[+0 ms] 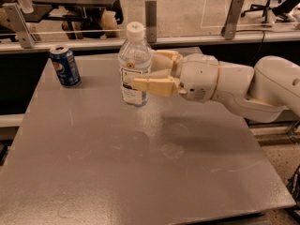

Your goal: Place blue plastic bottle upright

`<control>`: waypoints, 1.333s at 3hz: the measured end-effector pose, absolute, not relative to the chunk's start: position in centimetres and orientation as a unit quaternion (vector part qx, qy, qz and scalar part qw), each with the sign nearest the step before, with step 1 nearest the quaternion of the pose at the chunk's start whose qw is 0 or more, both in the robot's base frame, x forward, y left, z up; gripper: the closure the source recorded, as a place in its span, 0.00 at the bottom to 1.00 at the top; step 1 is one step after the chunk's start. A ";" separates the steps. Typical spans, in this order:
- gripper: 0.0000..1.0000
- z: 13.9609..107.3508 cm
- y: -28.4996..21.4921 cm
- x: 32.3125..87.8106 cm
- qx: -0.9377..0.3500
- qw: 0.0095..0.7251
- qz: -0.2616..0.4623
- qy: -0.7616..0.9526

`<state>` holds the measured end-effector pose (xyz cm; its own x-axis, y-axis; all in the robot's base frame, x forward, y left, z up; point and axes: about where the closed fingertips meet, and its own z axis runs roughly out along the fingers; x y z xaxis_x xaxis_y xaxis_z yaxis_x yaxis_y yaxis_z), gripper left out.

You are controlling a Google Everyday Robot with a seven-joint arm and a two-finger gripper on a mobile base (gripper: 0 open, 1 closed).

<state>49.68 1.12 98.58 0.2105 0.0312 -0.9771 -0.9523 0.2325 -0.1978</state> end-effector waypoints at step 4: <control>1.00 95.8 4.5 44.8 -0.493 0.509 0.493 0.505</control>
Offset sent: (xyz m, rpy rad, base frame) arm -0.0373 0.0146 -0.0249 -0.0230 0.2386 0.1791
